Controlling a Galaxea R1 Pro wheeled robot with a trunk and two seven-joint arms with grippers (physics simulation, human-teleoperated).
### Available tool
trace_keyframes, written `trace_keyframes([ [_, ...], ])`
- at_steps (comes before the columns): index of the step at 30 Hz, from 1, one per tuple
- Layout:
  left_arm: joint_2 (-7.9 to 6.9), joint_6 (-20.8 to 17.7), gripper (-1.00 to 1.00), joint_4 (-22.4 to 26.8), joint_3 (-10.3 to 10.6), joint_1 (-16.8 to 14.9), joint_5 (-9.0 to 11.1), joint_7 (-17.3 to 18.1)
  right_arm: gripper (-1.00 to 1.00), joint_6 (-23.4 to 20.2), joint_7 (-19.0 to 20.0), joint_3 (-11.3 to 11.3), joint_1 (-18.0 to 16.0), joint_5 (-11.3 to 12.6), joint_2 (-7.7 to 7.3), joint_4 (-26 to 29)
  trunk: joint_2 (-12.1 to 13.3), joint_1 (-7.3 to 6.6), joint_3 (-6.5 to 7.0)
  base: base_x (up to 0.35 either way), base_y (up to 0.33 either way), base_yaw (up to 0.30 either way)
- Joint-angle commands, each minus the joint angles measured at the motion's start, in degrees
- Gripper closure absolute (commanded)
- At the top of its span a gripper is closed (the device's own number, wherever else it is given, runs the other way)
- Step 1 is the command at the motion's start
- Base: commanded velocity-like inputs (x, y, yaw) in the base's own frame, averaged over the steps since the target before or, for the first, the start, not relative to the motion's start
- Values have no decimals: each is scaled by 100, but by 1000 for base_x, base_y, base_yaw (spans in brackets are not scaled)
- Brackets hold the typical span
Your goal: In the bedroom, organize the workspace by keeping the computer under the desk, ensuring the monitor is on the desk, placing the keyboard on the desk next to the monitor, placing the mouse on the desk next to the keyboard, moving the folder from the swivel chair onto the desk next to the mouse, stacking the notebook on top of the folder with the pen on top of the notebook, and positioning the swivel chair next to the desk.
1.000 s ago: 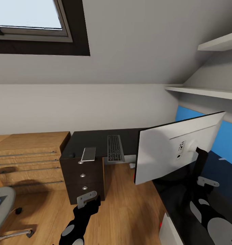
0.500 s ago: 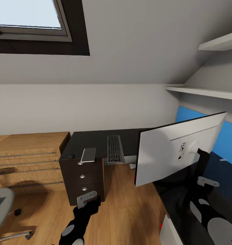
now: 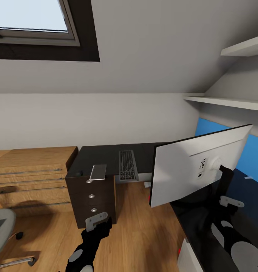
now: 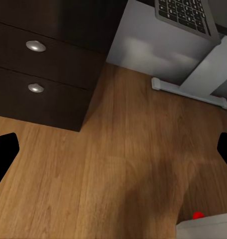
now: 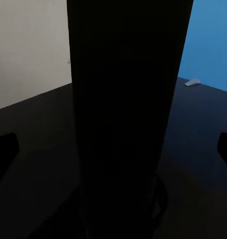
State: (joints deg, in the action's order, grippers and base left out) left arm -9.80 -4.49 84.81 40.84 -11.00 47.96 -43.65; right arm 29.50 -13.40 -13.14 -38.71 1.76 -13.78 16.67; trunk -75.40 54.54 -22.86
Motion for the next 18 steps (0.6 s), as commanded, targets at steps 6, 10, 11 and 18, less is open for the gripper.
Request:
trace_keyframes([
  [6, -5, -26, -100, 9, 18, -7, 10, -36, -100, 21, -5, 4, -5, 18, -1, -3, -4, 0, -7, 11, -7, 0],
  [10, -5, -26, -100, 9, 20, -7, 11, -36, -100, 21, -5, 4, -5, 18, 0, -5, -4, 0, -7, 2, -2, 0],
  [11, -5, -26, -100, 9, 20, -7, 11, -37, -100, 21, -5, 4, -5, 18, 2, -5, -4, 0, -7, 1, -1, 0],
  [18, -5, -26, -100, 9, 20, -7, 11, -38, -100, 21, -5, 4, -7, 18, 6, -6, -4, 0, -7, 12, 0, 0],
])
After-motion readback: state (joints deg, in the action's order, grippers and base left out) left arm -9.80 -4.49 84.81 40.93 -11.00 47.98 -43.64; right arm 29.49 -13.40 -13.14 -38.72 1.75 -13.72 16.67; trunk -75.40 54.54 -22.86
